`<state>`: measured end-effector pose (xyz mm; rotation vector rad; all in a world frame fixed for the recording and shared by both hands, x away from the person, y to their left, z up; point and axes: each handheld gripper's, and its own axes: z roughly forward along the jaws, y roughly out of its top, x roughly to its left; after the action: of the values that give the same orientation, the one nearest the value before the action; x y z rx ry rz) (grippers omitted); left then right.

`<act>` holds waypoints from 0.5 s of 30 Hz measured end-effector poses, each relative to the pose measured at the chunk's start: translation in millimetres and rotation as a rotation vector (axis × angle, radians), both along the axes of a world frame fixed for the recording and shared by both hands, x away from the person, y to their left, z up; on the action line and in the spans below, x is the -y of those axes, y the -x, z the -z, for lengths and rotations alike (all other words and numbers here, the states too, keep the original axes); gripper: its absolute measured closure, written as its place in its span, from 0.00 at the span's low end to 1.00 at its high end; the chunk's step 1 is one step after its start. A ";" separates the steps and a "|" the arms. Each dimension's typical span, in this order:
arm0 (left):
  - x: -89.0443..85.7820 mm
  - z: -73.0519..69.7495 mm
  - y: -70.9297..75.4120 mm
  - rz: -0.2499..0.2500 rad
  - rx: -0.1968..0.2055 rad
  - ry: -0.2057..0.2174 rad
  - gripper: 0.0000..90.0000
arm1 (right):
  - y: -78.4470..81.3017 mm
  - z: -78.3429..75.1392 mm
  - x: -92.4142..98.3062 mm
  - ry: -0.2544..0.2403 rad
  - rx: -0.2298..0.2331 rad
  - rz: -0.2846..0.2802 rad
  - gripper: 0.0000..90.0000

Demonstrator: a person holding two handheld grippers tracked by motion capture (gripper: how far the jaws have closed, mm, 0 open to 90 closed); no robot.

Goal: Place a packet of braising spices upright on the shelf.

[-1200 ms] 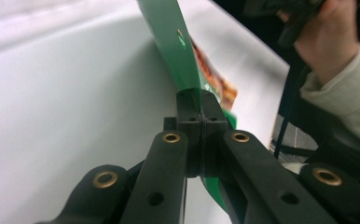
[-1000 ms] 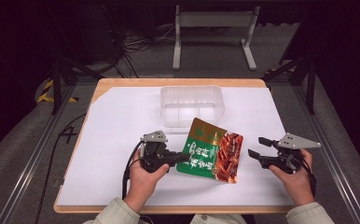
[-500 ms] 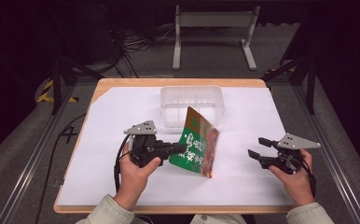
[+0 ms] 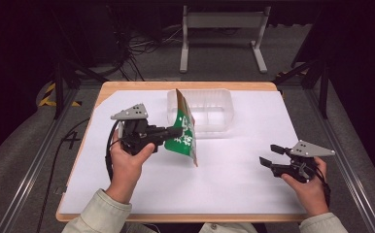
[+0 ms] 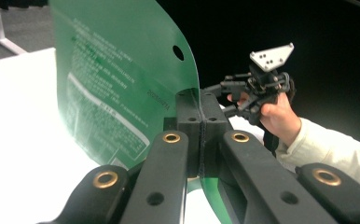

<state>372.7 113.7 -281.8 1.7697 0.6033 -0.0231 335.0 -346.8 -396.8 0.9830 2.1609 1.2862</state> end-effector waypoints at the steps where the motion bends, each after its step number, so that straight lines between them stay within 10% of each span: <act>1: -0.3 -2.2 -1.8 0.004 -0.004 0.002 1.00 | 0.3 0.1 0.3 0.002 0.000 0.001 0.37; 15: 0.0 -26.5 -23.2 0.013 0.050 0.002 1.00 | 1.6 7.1 -1.3 0.008 -0.018 -0.005 0.37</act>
<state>396.0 113.7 -255.2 1.7670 0.5555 0.0114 333.3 -345.5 -403.9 0.9905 2.1813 1.2748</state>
